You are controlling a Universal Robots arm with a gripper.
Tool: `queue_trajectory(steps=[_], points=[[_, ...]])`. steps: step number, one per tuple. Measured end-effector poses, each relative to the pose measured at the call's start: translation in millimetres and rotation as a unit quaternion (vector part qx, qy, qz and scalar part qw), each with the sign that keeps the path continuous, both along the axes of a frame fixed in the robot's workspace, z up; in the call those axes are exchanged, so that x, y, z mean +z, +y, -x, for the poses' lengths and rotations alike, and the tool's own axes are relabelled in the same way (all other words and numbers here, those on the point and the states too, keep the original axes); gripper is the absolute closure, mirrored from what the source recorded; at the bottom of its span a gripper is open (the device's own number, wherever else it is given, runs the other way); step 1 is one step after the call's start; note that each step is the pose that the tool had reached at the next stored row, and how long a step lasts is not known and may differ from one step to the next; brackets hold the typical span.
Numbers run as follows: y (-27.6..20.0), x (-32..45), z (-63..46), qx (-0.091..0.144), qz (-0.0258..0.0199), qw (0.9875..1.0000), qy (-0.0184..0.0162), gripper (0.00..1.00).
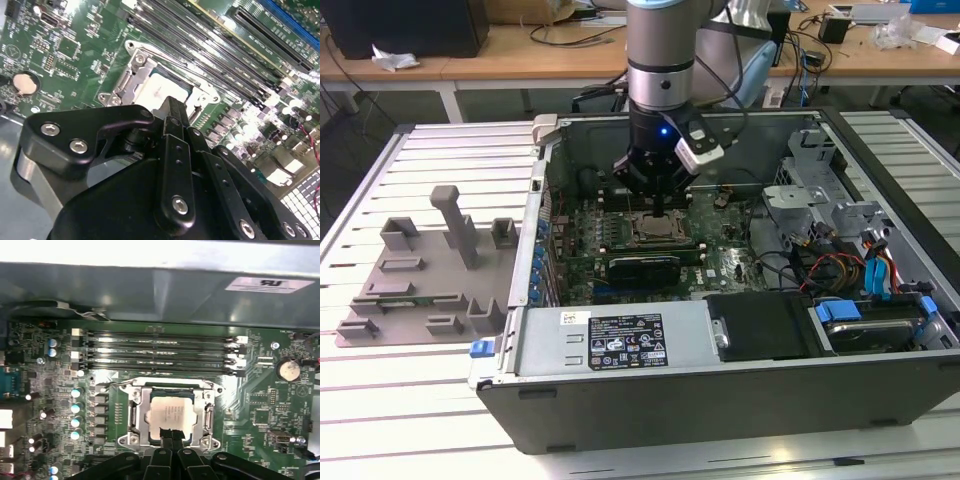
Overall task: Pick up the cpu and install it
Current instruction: 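Close the cpu cover, then install the first cpu locking lever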
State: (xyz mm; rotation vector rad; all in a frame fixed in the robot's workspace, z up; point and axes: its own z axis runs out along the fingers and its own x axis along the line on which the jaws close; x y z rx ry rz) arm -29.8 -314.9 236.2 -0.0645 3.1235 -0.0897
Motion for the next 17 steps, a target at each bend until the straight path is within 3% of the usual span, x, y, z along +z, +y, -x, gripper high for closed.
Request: queue_trajectory(steps=[4,11,17], points=[[0.0,0.4,-4.1,0.002,0.0001,1.0000,0.0000,0.89],[0.2,19.4,-4.4,0.003,0.0000,1.0000,0.0000,0.89],[0.2,20.4,-4.4,0.003,0.0000,1.0000,0.0000,0.89]])
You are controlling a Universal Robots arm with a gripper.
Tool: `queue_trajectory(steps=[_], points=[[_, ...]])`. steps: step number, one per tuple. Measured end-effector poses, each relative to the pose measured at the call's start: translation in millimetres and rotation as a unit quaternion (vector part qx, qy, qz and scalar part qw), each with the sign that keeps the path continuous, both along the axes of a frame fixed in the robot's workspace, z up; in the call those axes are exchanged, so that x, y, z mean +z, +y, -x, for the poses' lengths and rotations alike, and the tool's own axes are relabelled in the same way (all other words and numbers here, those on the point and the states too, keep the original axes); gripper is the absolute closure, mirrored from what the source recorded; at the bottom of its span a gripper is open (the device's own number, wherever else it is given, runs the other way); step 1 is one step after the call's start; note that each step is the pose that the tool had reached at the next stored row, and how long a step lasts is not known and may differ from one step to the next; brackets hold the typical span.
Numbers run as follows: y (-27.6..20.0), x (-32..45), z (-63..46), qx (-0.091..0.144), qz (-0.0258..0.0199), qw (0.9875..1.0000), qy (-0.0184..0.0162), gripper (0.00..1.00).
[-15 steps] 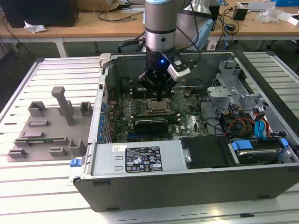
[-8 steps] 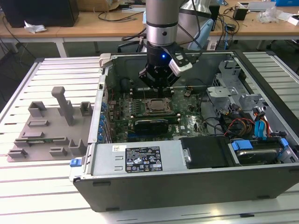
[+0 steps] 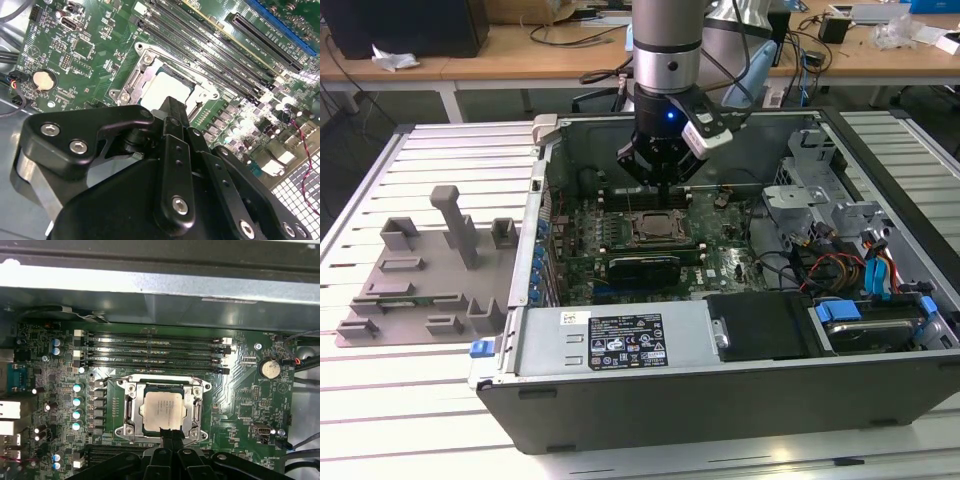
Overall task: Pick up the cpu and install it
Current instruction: 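Install the first cpu locking lever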
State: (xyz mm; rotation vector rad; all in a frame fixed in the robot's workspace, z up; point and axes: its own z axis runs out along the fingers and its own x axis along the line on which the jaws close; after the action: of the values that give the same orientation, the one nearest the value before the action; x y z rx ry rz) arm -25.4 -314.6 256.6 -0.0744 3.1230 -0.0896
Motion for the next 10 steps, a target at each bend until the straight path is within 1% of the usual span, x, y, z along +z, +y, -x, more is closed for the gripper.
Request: queue_trajectory(steps=[10], points=[[0.0,0.3,0.9,0.000,0.0000,1.0000,0.0000,0.89]])
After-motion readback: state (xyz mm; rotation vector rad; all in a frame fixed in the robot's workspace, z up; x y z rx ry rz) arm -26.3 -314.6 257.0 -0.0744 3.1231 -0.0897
